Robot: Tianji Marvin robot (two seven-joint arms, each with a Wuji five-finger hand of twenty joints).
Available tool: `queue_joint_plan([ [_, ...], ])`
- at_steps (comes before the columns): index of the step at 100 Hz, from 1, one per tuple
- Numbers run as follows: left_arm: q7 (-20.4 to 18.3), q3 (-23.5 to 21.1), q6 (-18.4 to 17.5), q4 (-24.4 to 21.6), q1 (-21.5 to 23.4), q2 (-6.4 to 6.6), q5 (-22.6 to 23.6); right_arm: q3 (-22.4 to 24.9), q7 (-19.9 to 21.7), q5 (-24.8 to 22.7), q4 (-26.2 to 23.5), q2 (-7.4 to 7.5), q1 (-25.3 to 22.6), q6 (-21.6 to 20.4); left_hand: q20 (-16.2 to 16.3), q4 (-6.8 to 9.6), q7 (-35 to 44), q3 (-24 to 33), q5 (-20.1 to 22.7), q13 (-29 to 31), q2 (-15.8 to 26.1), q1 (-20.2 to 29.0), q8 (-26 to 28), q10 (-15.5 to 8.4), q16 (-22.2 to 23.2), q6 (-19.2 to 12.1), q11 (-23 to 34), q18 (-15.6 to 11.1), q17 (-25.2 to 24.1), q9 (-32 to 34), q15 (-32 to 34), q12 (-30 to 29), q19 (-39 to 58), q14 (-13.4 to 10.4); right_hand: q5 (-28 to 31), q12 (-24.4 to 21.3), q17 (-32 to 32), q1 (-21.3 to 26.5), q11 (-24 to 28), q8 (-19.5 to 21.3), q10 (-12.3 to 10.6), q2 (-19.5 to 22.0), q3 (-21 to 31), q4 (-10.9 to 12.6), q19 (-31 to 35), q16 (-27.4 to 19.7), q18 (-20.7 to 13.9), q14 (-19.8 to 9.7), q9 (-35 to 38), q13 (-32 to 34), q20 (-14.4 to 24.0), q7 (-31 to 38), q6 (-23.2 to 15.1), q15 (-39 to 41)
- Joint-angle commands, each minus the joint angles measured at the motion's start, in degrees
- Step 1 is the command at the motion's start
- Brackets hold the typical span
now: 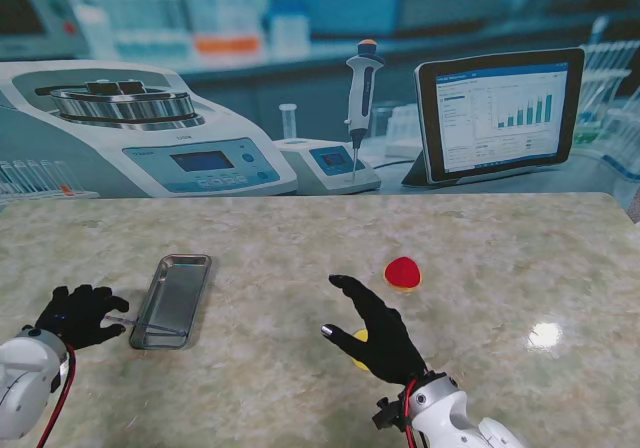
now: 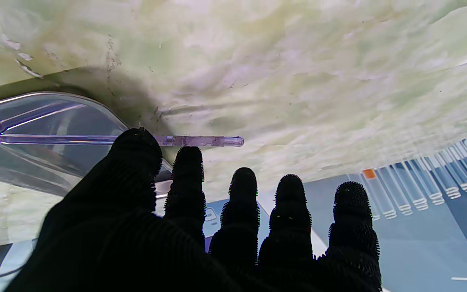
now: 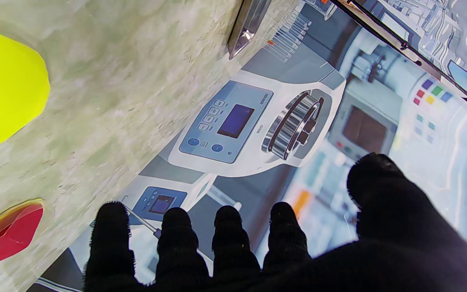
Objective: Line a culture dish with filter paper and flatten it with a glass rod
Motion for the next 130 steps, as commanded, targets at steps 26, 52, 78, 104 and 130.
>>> queue_joint_plan([
  [26,1.51,1.73,0.2,2.32,-1.08,0.2,-0.05,-0.37,0.37,0.45,-0.46,-0.26,-0.29,0.44,-0.35,-2.2,5.22,-2.82,2.47,2.3,0.71,8.66,2.93,-0.7,0.32,-1.51,2.14,1.83,0.1,2.25,3.49,0.05,6.25,0.43,-0.41,-0.5,-0.56,0.51,0.49,1.79,-2.07,0.81,0.71,1.09,1.43,-0.32,-1.58,-2.27,-0.64,-1.06,-0.56,0.91,-0.34,-0.46],
  [52,1.82,2.18,0.37,2.62,-1.28,0.18,-0.36,-0.54,0.49,0.38,-0.57,-0.24,-0.2,0.74,-1.44,-0.08,18.66,-16.52,2.75,3.24,1.02,18.92,4.35,-0.65,0.25,-3.19,2.86,2.07,0.25,3.6,4.84,0.27,7.74,0.47,-0.4,-0.49,-0.58,0.53,0.65,2.1,-2.05,0.72,0.88,1.06,1.53,-0.35,-1.59,-2.35,-0.65,-1.06,-0.62,1.12,-0.18,-0.41],
  [78,3.23,2.82,0.36,3.57,-1.84,0.11,-1.09,-0.75,0.41,0.29,-0.5,-0.25,-0.08,1.05,-1.37,-0.01,24.39,-18.06,5.44,4.42,3.13,22.63,5.37,0.1,0.57,-4.87,3.45,2.36,0.61,5.39,6.04,0.65,8.8,0.77,-0.52,-0.53,-0.55,0.43,0.51,1.99,-1.98,0.77,0.99,1.05,1.87,-0.23,-1.61,-2.62,-0.72,-0.94,-0.55,0.68,-0.43,-0.11],
  [104,3.5,2.94,0.43,3.74,-2.01,0.02,-2.14,-0.93,0.66,0.27,-0.49,-0.21,0.07,1.37,-1.54,0.0,28.94,-19.12,9.49,5.5,5.68,26.57,7.42,-1.62,0.79,-6.99,4.52,2.51,0.77,7.51,6.99,1.15,9.2,0.99,-0.39,-0.4,-0.55,0.49,0.57,2.0,-2.02,0.75,1.06,1.04,2.12,-0.18,-1.62,-2.75,-0.72,-0.95,-0.51,0.43,-0.36,0.03],
  [130,4.16,1.78,-0.19,2.69,-1.48,-0.15,-2.52,-1.04,0.74,0.15,-0.49,-0.18,0.15,1.43,-1.68,0.2,30.74,-19.23,10.3,6.07,5.04,27.53,10.52,-2.04,0.72,-7.86,4.84,2.35,0.81,8.51,7.32,1.29,9.19,0.91,-0.33,-0.3,-0.55,0.42,0.58,2.05,-2.08,0.73,1.11,1.03,2.17,-0.17,-1.65,-2.82,-0.71,-0.94,-0.54,0.29,-0.35,0.05],
])
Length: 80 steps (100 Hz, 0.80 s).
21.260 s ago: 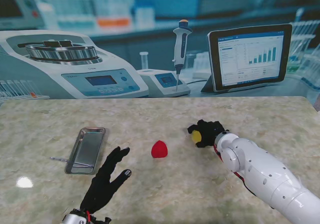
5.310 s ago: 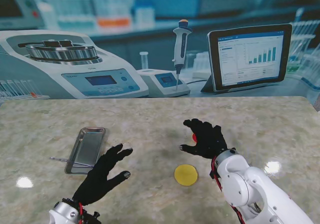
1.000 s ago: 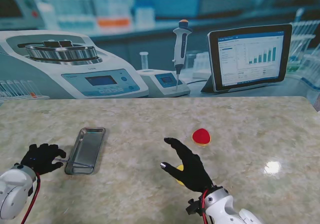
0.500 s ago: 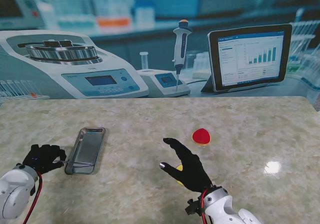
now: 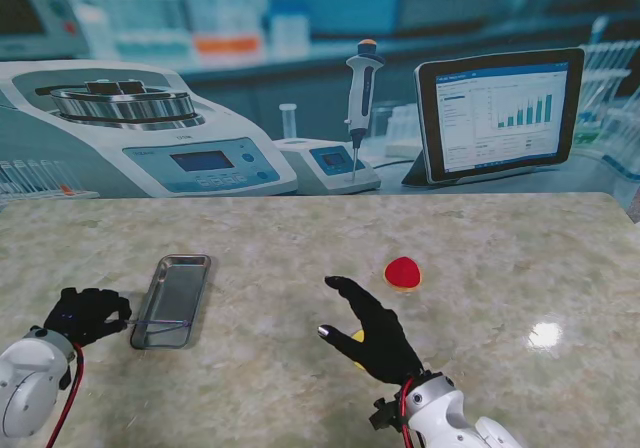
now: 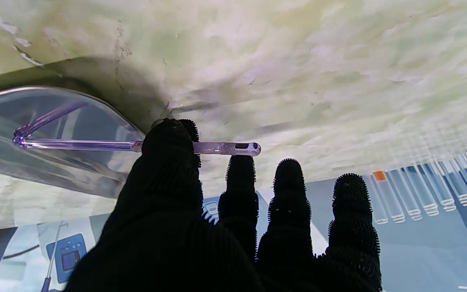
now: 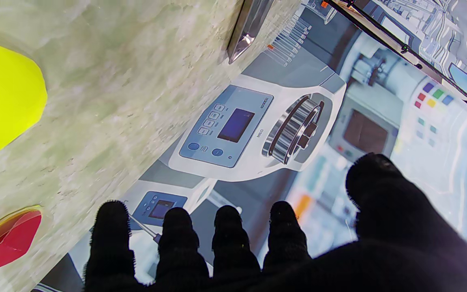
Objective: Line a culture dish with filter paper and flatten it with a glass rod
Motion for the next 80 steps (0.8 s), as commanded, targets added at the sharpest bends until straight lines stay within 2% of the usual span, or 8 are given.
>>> queue_joint_plan([
  [1,0.2,-0.45,-0.2,-0.87,0.45,-0.04,-0.2,-0.26,0.21,0.01,-0.28,-0.18,-0.31,0.3,-1.56,0.51,6.39,0.53,3.33,0.92,1.77,5.93,2.07,-0.79,0.71,-4.49,0.56,1.91,0.04,0.84,0.97,0.81,1.88,0.91,-0.33,-0.3,-0.55,0.43,0.35,1.16,-2.12,0.74,0.52,1.03,0.91,-0.17,-1.65,-2.24,-0.72,-0.96,-0.54,-0.4,-0.34,0.05],
  [29,2.35,-2.36,-1.01,-2.22,1.57,-0.42,-0.96,-0.37,0.2,-0.15,-0.3,-0.16,-0.31,0.25,-1.35,0.52,6.18,0.62,6.48,3.15,-1.0,6.11,4.09,-0.86,0.99,-5.94,1.56,2.39,1.56,3.62,2.06,1.31,2.59,1.24,-0.31,-0.18,-0.58,0.39,0.39,1.31,-2.16,0.72,0.64,1.02,0.95,-0.17,-1.64,-2.24,-0.71,-0.98,-0.56,-0.46,-0.23,0.03],
  [41,3.95,-2.89,-1.24,-2.37,1.84,-0.6,-1.22,-0.43,0.16,-0.18,-0.32,-0.16,-0.29,0.26,1.2,0.3,6.16,1.35,7.06,6.39,-1.87,6.28,6.56,-1.15,4.18,-5.91,5.01,2.84,3.82,7.48,7.17,4.26,8.29,1.59,-0.3,-0.15,-0.56,0.43,0.4,1.36,-2.13,0.72,0.7,1.02,0.95,-0.17,-1.69,-2.27,-0.7,-1.0,-0.58,-0.49,-0.27,0.01],
  [46,4.51,-3.09,-1.34,-2.44,1.93,-0.67,-1.3,-0.47,0.12,-0.23,-0.31,-0.17,-0.28,0.25,2.27,0.23,6.49,1.44,7.13,8.38,-2.11,6.54,7.38,-1.38,5.88,-6.12,7.4,3.06,4.9,10.15,9.92,7.39,11.81,1.87,-0.3,-0.14,-0.54,0.42,0.4,1.39,-2.21,0.68,0.7,1.01,0.97,-0.16,-1.72,-2.28,-0.71,-0.95,-0.57,-0.49,-0.29,0.03],
  [51,5.07,-3.28,-1.42,-2.52,2.04,-0.74,-1.4,-0.48,0.12,-0.26,-0.32,-0.16,-0.28,0.23,2.59,0.11,6.99,1.58,7.13,10.67,-2.39,6.75,8.23,-1.56,7.53,-5.9,6.5,3.43,5.96,14.7,12.86,15.52,15.65,2.08,-0.3,-0.13,-0.53,0.39,0.39,1.41,-2.19,0.68,0.69,1.0,1.01,-0.17,-1.69,-2.26,-0.71,-0.98,-0.55,-0.5,-0.26,0.02],
  [56,5.62,-3.45,-1.5,-2.6,2.15,-0.81,-1.53,-0.5,0.08,-0.25,-0.31,-0.17,-0.28,0.22,2.99,0.02,7.56,1.78,7.29,12.25,-2.75,6.84,9.06,-1.67,8.75,-6.05,6.67,3.73,6.89,17.68,15.33,19.47,18.57,2.29,-0.3,-0.13,-0.53,0.4,0.38,1.44,-2.24,0.68,0.71,1.0,1.03,-0.16,-1.69,-2.27,-0.71,-0.95,-0.54,-0.51,-0.31,0.03],
  [71,6.76,-3.99,-1.85,-2.97,2.5,-0.98,-1.85,-0.48,0.03,-0.24,-0.34,-0.18,-0.31,0.24,4.41,-0.46,8.63,2.97,7.81,16.1,-4.0,6.48,11.2,-2.16,12.66,-6.89,10.08,4.51,9.43,23.76,23.22,28.2,26.05,2.59,-0.3,-0.12,-0.54,0.4,0.36,1.49,-2.21,0.68,0.76,1.0,1.09,-0.17,-1.71,-2.3,-0.74,-0.96,-0.51,-0.54,-0.24,0.01],
  [80,7.44,-4.25,-1.9,-3.28,2.74,-1.11,-2.12,-0.47,0.02,-0.27,-0.31,-0.18,-0.3,0.17,6.08,-1.12,9.4,4.68,7.89,17.13,-4.74,5.66,12.83,-1.9,16.53,-7.05,15.48,4.94,10.49,25.04,30.08,32.73,31.0,3.48,-0.3,-0.11,-0.54,0.42,0.37,1.52,-2.2,0.65,0.8,1.01,1.1,-0.17,-1.71,-2.27,-0.73,-0.98,-0.51,-0.56,-0.21,0.01],
])
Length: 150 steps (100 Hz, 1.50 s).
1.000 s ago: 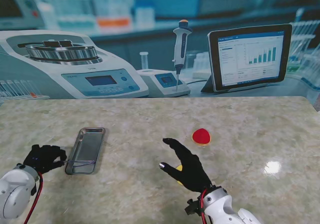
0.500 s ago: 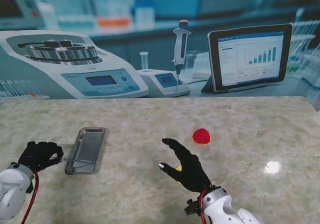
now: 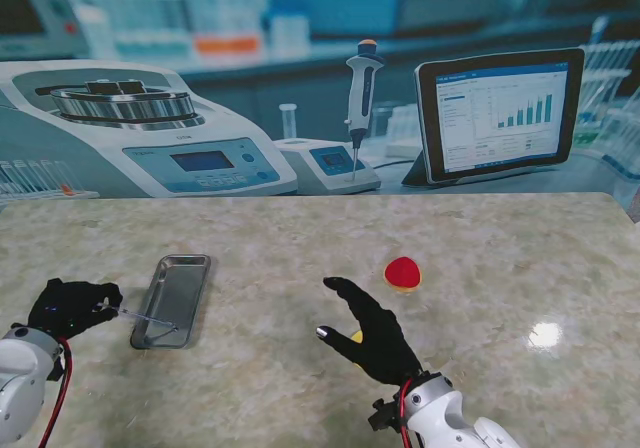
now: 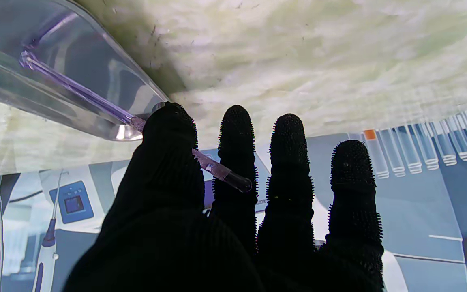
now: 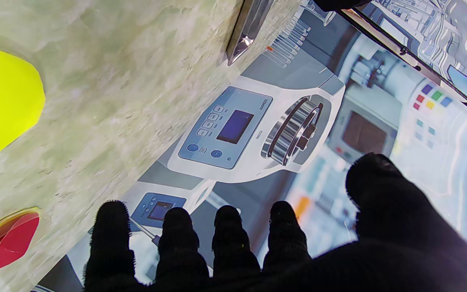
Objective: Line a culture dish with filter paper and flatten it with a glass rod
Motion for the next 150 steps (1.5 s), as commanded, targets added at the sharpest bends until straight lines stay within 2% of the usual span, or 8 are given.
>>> queue_joint_plan([
  [1,0.37,-0.23,-0.14,-0.79,0.45,-0.19,-0.35,-0.19,0.05,-0.04,-0.3,-0.19,-0.35,0.15,3.11,-1.04,9.4,4.9,4.08,1.75,1.21,4.7,3.39,-0.56,3.05,-5.78,4.81,2.43,0.59,1.95,5.32,3.63,4.4,1.95,-0.3,-0.11,-0.54,0.39,0.37,0.92,-2.19,0.65,0.77,1.0,1.07,-0.17,-1.69,-2.26,-0.75,-0.97,-0.51,-0.56,-0.2,0.01],
  [4,0.57,-0.3,-0.13,-0.89,0.53,-0.24,-0.52,-0.19,0.07,0.0,-0.29,-0.19,-0.34,0.15,3.84,-1.29,9.58,5.76,4.07,2.01,0.95,4.3,3.94,-0.43,4.59,-5.78,7.36,2.56,0.94,2.21,7.99,4.75,6.12,2.4,-0.29,-0.11,-0.54,0.39,0.37,0.92,-2.17,0.62,0.77,0.99,1.08,-0.17,-1.72,-2.31,-0.72,-0.96,-0.5,-0.57,-0.18,0.01],
  [9,0.71,-0.42,-0.14,-1.1,0.64,-0.29,-0.7,-0.18,0.06,0.03,-0.28,-0.2,-0.33,0.15,4.84,-4.19,9.97,17.35,4.11,2.3,-1.8,-1.98,5.09,-0.18,6.99,-5.77,11.45,2.71,1.48,2.25,11.54,5.75,8.49,2.86,-0.28,-0.09,-0.53,0.41,0.4,0.95,-2.17,0.65,0.8,1.0,1.09,-0.16,-1.76,-2.25,-0.68,-0.94,-0.5,-0.57,-0.15,0.03],
  [25,1.03,-0.74,-0.09,-1.74,0.92,-0.47,-1.37,-0.16,0.04,0.01,-0.28,-0.2,-0.32,0.12,6.87,-5.83,11.38,22.26,4.09,3.21,-3.02,-4.47,8.75,0.55,13.08,-5.52,21.66,2.93,2.23,3.12,21.62,10.16,12.63,3.33,-0.29,-0.11,-0.51,0.45,0.37,1.0,-2.2,0.61,0.86,0.99,1.13,-0.16,-1.81,-2.26,-0.73,-0.97,-0.48,-0.59,-0.21,0.02],
  [48,1.12,-1.62,-0.17,-3.19,1.61,-0.92,-4.1,-0.18,-0.06,0.05,-0.17,-0.23,-0.27,0.03,8.07,-7.31,11.65,26.79,4.31,4.06,-4.01,-6.87,11.88,1.01,15.22,-5.23,24.89,3.5,2.52,3.93,24.96,11.38,14.7,3.3,-0.28,-0.1,-0.52,0.49,0.37,1.06,-2.22,0.54,0.93,0.98,1.15,-0.16,-1.77,-2.29,-0.71,-0.97,-0.48,-0.62,-0.1,0.01],
  [119,-0.69,-2.9,-4.31,-13.41,8.99,-2.75,-18.65,-0.19,-0.99,-0.54,-0.02,-0.35,-0.39,-0.53,8.81,-7.6,12.28,27.56,4.24,4.14,-4.12,-6.92,13.41,1.68,16.02,-4.25,26.19,4.01,2.03,4.07,26.5,12.04,15.66,3.87,-0.11,0.27,-0.41,0.59,1.35,1.49,-2.32,0.39,1.26,0.97,1.27,0.02,-1.8,-2.38,-0.18,-0.67,-0.45,-0.33,-0.3,0.49],
  [134,-0.95,-1.72,-5.58,-16.54,11.04,-3.04,-21.8,0.1,-1.27,-1.13,-0.39,-0.32,-0.76,-0.83,8.97,-7.55,12.24,27.41,4.22,4.01,-4.03,-6.8,13.5,1.9,16.11,-4.08,26.27,4.22,1.81,4.05,26.59,12.02,15.76,4.14,-0.51,2.09,0.59,1.64,6.66,2.39,-2.69,-0.18,2.93,1.46,2.65,0.76,-1.66,-2.53,0.17,0.18,0.08,8.45,-2.65,2.93],
  [150,-1.49,-0.01,-7.16,-18.99,12.32,-3.1,-24.03,1.09,-0.37,-2.61,-1.48,0.09,-1.54,-1.45,9.02,-7.5,12.21,27.22,4.18,3.89,-3.92,-6.67,13.53,1.96,16.15,-3.98,26.27,4.22,1.65,3.93,26.57,12.0,15.72,4.19,0.06,2.96,1.14,1.66,11.36,-3.9,-2.8,-0.69,5.02,1.58,3.53,0.91,-1.48,-2.49,0.33,1.25,0.02,16.58,-4.2,3.81],
])
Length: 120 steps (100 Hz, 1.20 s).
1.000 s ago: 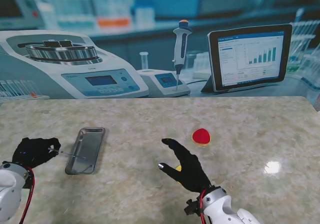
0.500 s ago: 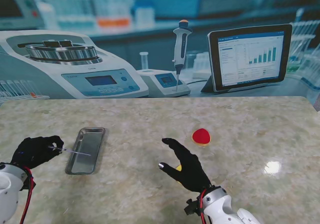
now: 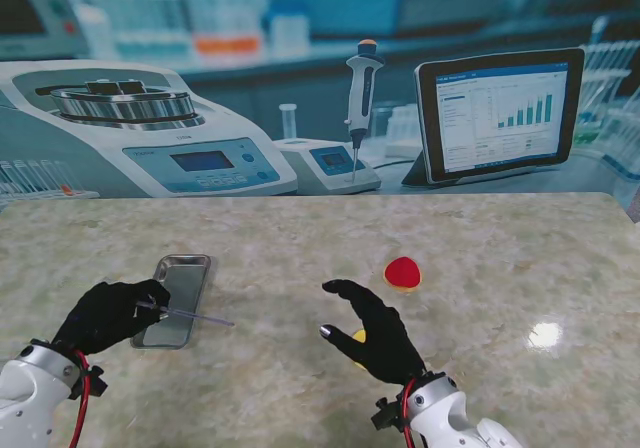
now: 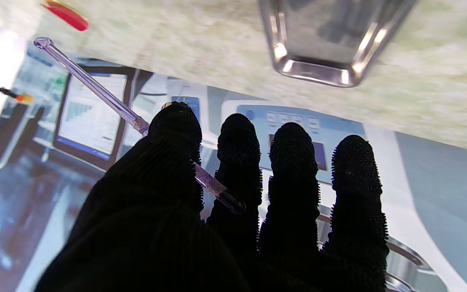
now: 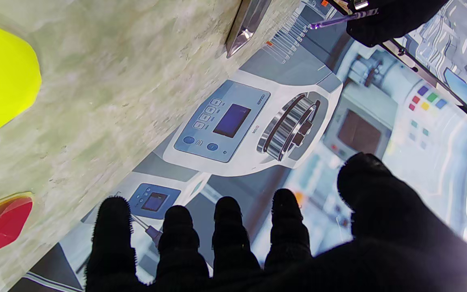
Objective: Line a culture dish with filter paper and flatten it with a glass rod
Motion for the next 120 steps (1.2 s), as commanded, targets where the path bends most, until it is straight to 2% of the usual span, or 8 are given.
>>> queue_joint_plan([
  [1,-0.55,1.13,-1.0,-1.34,0.68,-0.33,-0.77,0.28,0.59,-0.68,-1.04,0.14,-0.86,-0.42,2.18,0.15,9.08,5.12,4.16,0.8,2.39,1.43,3.91,0.87,1.07,-3.95,1.89,1.98,-0.58,1.8,1.77,1.18,2.49,1.66,0.22,0.87,-0.08,1.07,1.98,-1.49,-2.77,-0.7,1.37,1.62,1.4,0.84,-0.96,-2.37,0.29,1.19,0.05,1.76,-2.26,2.04],
  [23,-0.94,4.5,-3.23,-3.17,1.25,-0.25,-3.38,1.25,2.57,-3.55,-2.27,0.95,-1.35,-2.47,2.27,0.28,9.07,4.84,4.19,0.8,2.42,1.73,3.98,1.09,1.13,-3.74,1.92,2.12,-0.7,1.82,1.8,1.15,2.5,1.9,2.38,2.23,0.74,1.71,5.32,-2.34,-2.69,-1.03,2.75,1.95,2.28,1.03,-0.86,-2.34,1.05,2.35,0.31,3.76,-3.04,2.55],
  [31,-1.07,5.67,-4.03,-3.68,1.32,-0.2,-4.15,1.56,3.58,-4.42,-2.63,1.27,-1.36,-3.18,2.32,0.34,9.07,4.7,4.26,0.79,2.47,1.85,3.99,1.16,1.17,-3.54,1.92,2.19,-0.75,1.79,1.83,1.16,2.51,2.05,4.93,2.38,0.92,2.37,5.9,-2.39,-2.76,-1.28,3.73,2.4,2.47,1.06,-0.8,-2.37,1.89,2.86,0.33,5.05,-4.41,2.71],
  [48,-1.18,7.78,-5.58,-4.5,1.27,-0.05,-4.65,2.23,5.8,-6.27,-3.57,1.95,-1.5,-4.77,2.4,0.42,9.01,4.42,4.25,0.81,2.59,1.95,4.01,1.25,1.19,-3.5,1.9,2.21,-0.73,1.81,1.82,1.11,2.53,2.0,6.5,2.34,1.19,2.89,6.02,-3.03,-2.78,-1.57,5.92,3.71,2.76,1.08,-0.78,-2.34,2.64,3.32,0.3,6.35,-6.78,2.87],
  [63,-1.4,9.12,-6.23,-4.72,0.94,0.12,-4.35,3.19,6.49,-7.16,-6.02,2.19,-3.22,-5.27,2.43,0.49,8.86,4.08,4.11,0.86,2.77,2.08,3.98,1.21,1.23,-3.51,1.9,2.26,-0.75,1.75,1.85,1.07,2.49,1.93,6.3,2.43,1.41,2.36,6.08,-3.5,-2.78,-1.66,6.38,4.08,3.05,1.15,-0.74,-2.33,3.01,3.66,0.29,6.76,-6.0,3.03],
  [86,-1.2,9.65,-6.09,-4.64,0.67,0.1,-4.49,3.92,7.2,-6.9,-7.7,2.31,-4.43,-5.52,2.51,0.63,8.83,3.66,4.17,0.86,2.79,2.37,4.11,1.33,1.27,-3.49,1.98,2.27,-0.71,1.75,1.89,1.04,2.51,2.02,6.43,2.55,1.42,2.28,6.08,-3.96,-2.75,-1.78,6.41,4.06,3.27,1.24,-0.74,-2.29,3.33,3.82,0.27,7.11,-6.16,3.1],
  [120,-0.98,9.07,-6.12,-4.01,0.44,0.03,-4.59,3.74,7.78,-6.57,-7.71,2.41,-4.1,-5.59,2.61,0.8,8.74,3.08,4.17,0.83,2.96,2.66,4.2,1.31,1.29,-3.4,1.99,2.34,-0.67,1.76,1.86,0.94,2.49,2.01,6.94,2.75,1.79,2.39,6.17,-4.5,-2.46,-1.89,6.15,3.89,3.71,1.48,-0.67,-2.01,4.4,4.48,0.35,7.57,-6.26,3.43],
])
